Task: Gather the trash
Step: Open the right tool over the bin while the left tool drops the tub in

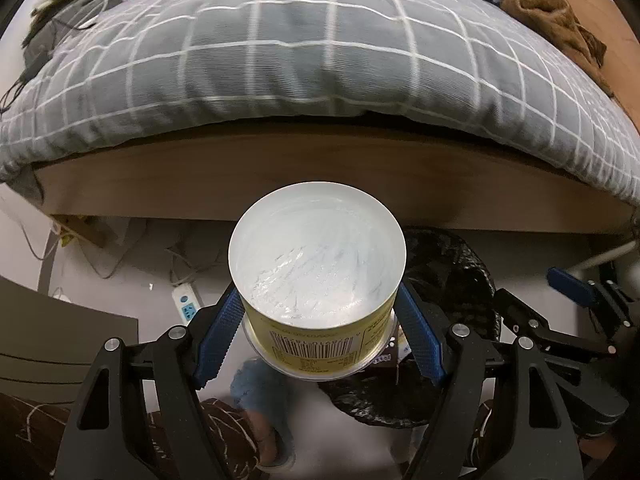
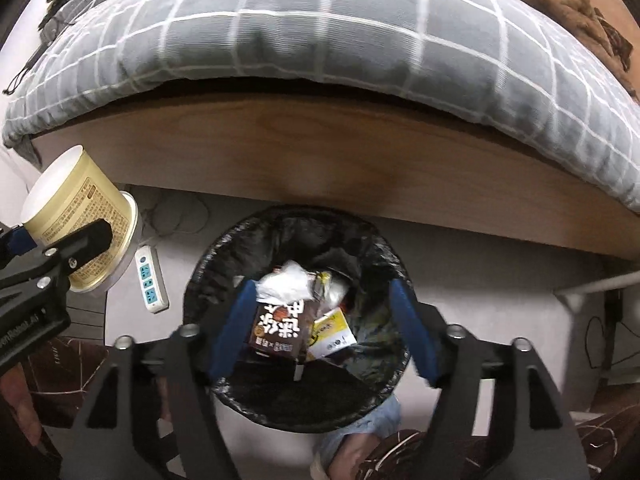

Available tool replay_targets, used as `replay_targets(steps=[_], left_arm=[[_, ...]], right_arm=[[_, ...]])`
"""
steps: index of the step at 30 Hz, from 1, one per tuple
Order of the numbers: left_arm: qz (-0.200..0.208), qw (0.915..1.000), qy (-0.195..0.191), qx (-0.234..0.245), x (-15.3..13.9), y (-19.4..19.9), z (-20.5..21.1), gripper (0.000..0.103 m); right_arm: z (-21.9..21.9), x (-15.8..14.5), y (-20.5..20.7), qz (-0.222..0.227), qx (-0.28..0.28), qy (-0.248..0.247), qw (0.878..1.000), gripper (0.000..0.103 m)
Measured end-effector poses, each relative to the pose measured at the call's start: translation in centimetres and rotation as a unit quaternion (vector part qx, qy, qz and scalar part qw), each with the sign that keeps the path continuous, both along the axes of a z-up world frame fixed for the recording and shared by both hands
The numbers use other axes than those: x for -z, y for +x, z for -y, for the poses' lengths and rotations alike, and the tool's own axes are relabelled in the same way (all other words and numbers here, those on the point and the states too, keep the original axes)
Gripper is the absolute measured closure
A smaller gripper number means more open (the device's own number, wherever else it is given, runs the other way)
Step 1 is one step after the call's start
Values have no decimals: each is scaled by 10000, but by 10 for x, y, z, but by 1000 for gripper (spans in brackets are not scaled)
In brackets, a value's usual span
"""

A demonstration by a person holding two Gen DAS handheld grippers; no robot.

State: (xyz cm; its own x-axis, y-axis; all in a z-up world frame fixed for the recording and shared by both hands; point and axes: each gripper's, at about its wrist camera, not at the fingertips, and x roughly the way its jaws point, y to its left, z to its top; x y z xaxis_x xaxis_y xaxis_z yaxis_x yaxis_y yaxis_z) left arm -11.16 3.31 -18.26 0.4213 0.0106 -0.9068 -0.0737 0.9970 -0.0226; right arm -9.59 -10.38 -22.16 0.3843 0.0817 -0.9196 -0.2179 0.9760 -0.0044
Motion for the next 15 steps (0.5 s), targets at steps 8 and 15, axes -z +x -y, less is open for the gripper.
replay_targets(steps=[8, 15], left_arm=[[-75, 9996, -89, 252, 8, 2, 30, 29], [32, 9985, -156, 529, 1, 3, 64, 29]], right_arm=[[41, -14, -5, 221, 389, -95, 9990, 8], [81, -47, -7, 538, 715, -97, 9959, 8]])
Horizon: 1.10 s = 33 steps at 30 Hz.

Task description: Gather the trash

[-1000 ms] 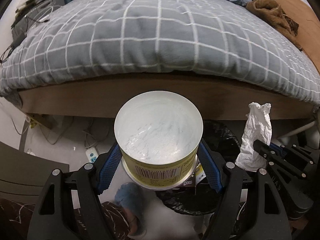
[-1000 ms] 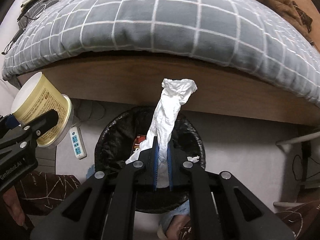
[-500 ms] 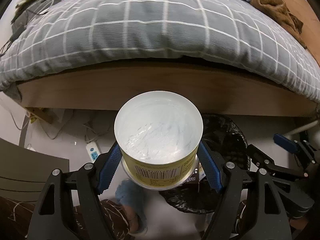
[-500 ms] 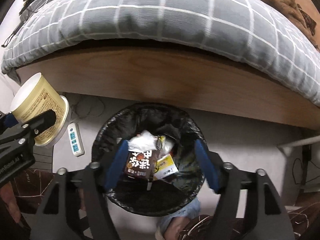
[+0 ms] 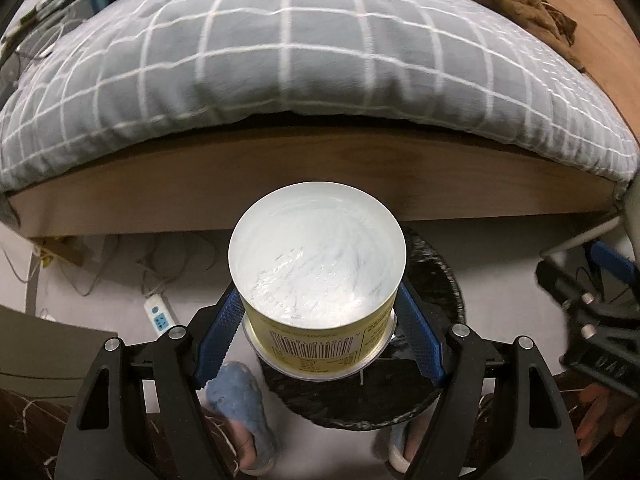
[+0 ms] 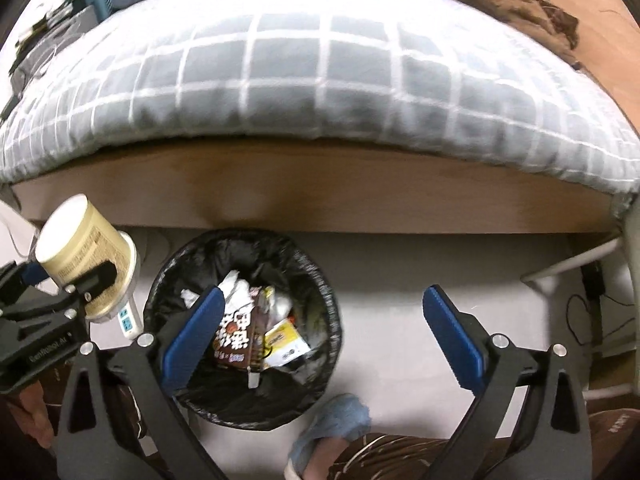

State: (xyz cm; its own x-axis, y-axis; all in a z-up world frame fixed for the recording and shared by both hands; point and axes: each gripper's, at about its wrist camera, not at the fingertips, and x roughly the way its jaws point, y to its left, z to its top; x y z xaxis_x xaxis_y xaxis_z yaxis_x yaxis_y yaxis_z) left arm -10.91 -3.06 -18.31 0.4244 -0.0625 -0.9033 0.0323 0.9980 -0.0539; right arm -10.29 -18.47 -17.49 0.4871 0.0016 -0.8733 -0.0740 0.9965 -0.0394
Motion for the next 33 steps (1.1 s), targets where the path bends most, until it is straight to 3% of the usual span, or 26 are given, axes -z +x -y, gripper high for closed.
replay_targets(steps=[8, 13, 16, 22, 27, 33], left_arm=[[206, 9995, -110, 195, -21, 3, 25, 29], [243, 9993, -109, 271, -30, 4, 38, 27], [267, 9993, -6, 248, -27, 3, 40, 16], [316, 9994, 41, 138, -24, 3, 28, 6], [528, 9986, 26, 38, -51, 1, 16, 6], [1028, 9946, 130, -62, -112, -12, -2, 6]], right_arm=[[25, -35, 1, 369, 244, 80, 9990, 8], [28, -39, 3, 392, 247, 37, 9989, 8], [28, -39, 4, 380, 256, 64, 9989, 8], [19, -42, 7, 399, 153, 127, 9990, 8], [5, -59, 4, 557, -5, 158, 9983, 8], [-10, -98, -10, 894, -112, 224, 9957, 8]])
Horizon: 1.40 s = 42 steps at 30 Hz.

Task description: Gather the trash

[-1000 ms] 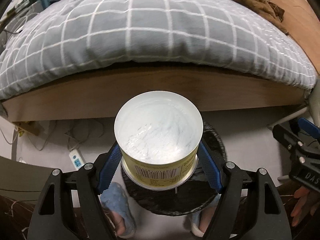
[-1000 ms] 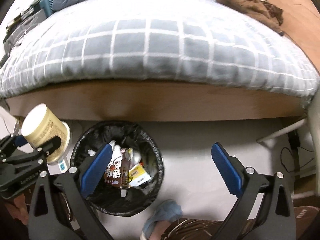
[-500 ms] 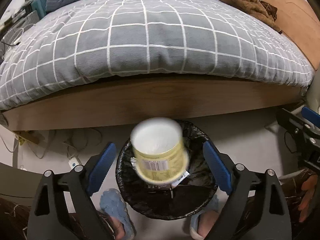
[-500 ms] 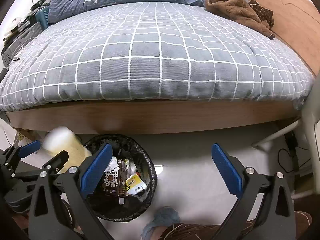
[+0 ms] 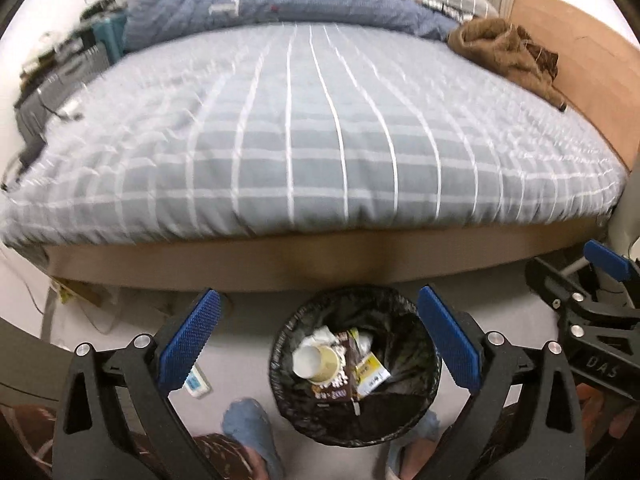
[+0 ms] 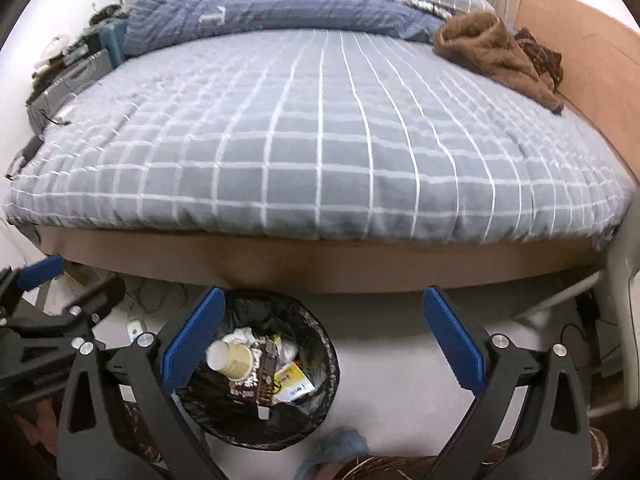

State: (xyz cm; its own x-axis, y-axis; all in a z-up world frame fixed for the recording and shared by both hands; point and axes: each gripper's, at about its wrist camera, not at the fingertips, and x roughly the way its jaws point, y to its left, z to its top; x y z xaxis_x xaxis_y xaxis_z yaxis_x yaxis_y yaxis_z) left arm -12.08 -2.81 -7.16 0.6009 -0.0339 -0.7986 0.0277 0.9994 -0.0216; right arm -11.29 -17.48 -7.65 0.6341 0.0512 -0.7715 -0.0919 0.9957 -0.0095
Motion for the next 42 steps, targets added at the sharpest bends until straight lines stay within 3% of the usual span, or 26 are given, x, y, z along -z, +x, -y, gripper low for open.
replay_targets(steps=[9, 16, 26, 42], left_arm=[[657, 9978, -19, -23, -82, -45, -17, 6], [801, 9968, -39, -48, -114, -82, -19, 6], [769, 9969, -118, -97, -119, -111, -22, 6], [763, 9969, -166, -114, -117, -107, -23, 6]], right_arm=[[-7, -72, -39, 601, -14, -8, 9982, 8], [0, -100, -75, 742, 48, -5, 9972, 8], [9, -115, -103, 846, 200, 5, 9962, 8], [5, -117, -104, 845, 203, 45, 9962, 8]])
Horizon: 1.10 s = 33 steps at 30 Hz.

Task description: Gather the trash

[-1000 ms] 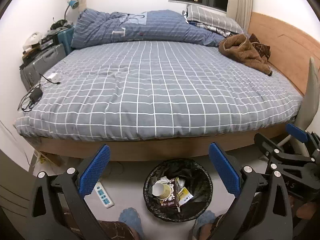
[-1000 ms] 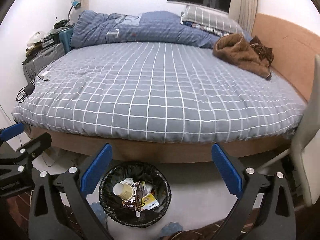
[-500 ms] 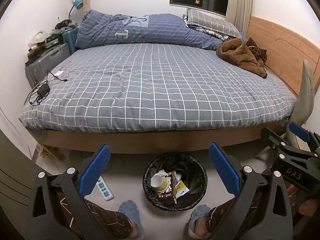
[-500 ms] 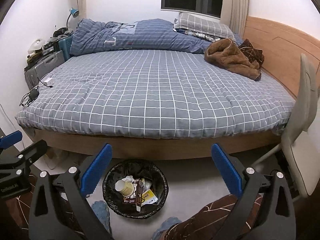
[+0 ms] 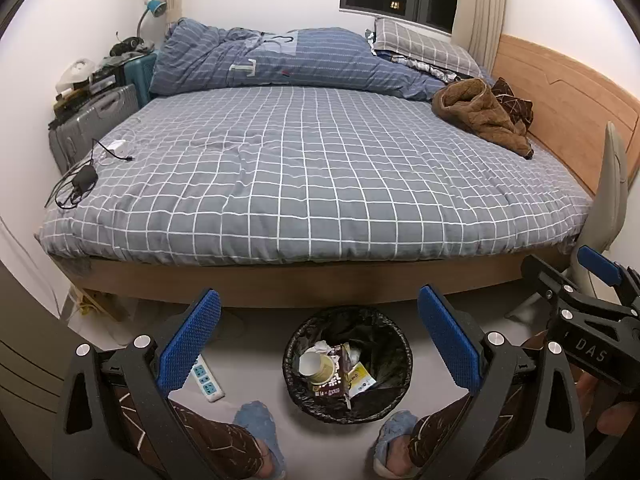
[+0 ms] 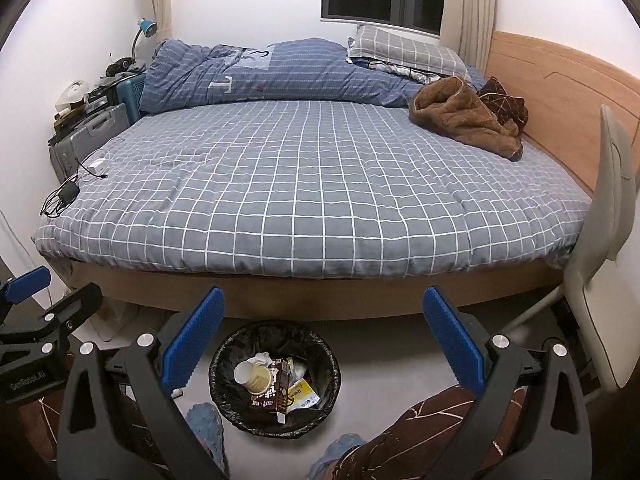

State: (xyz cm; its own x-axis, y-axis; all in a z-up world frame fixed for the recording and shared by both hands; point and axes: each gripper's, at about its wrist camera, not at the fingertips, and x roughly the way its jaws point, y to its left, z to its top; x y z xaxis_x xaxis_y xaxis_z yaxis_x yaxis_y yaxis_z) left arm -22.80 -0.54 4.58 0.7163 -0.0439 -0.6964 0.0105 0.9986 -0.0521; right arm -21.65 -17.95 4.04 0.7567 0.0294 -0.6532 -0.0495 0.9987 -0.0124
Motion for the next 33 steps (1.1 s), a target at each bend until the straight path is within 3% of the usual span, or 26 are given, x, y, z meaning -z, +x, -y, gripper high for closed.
replay_targets(steps=[16, 33], left_arm=[[108, 9997, 214, -47, 0, -2, 0, 6], [138, 9997, 187, -25, 1, 1, -3, 6]], right_arm=[[1, 0, 0, -6, -10, 7, 10000, 8], [-4, -2, 2, -14, -34, 6, 10000, 8]])
